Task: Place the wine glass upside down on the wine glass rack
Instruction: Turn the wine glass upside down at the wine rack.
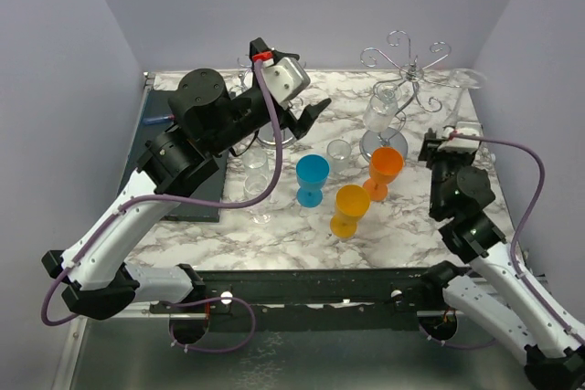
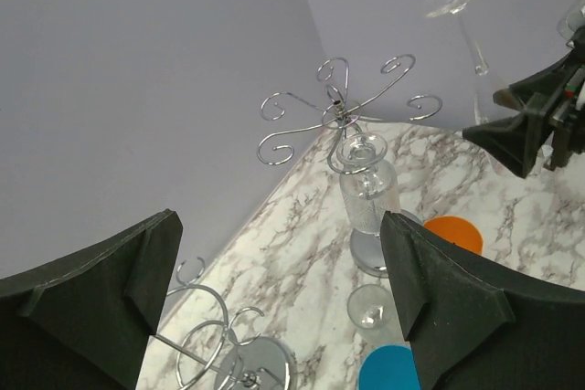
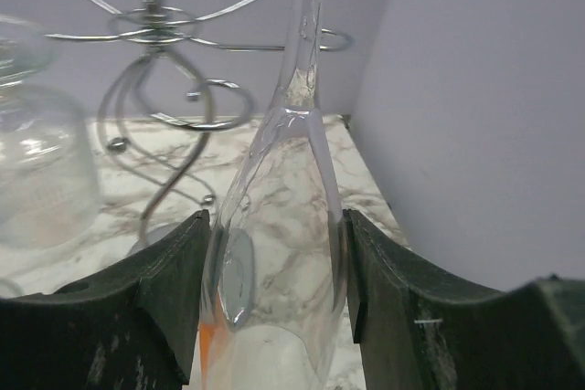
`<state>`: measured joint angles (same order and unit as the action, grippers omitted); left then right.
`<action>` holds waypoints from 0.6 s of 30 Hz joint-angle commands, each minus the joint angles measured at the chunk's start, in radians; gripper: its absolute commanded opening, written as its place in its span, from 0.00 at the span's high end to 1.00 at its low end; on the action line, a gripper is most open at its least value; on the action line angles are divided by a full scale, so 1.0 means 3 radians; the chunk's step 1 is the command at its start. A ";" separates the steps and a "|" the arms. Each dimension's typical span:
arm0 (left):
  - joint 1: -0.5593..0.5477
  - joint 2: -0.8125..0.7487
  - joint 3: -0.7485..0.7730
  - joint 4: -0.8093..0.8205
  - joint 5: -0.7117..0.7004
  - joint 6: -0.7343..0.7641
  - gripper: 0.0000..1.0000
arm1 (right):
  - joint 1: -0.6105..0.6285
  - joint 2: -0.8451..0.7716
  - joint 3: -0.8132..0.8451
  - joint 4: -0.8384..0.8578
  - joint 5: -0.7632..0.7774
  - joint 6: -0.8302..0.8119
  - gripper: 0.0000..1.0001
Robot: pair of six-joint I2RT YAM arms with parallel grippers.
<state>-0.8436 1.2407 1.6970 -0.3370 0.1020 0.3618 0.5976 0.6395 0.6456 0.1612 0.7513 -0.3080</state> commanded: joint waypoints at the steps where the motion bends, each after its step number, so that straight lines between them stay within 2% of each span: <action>1: 0.0010 0.0024 0.0001 0.0048 -0.0131 -0.0360 0.01 | -0.0722 0.0162 0.0094 0.0073 -0.0594 0.0571 1.00; 5: 0.0007 -0.0002 -0.0032 0.0034 -0.0111 -0.0325 0.01 | -0.1100 0.0298 0.0064 0.0075 -0.0977 0.0821 1.00; 18: 0.0010 -0.0081 -0.0217 0.0036 -0.0009 -0.0235 0.01 | -0.1319 0.0262 -0.0363 0.0296 -0.1526 0.0967 1.00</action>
<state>-0.8436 1.2415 1.6398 -0.3386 0.0887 0.2924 0.2146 0.7250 0.5735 0.1799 0.3828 -0.0490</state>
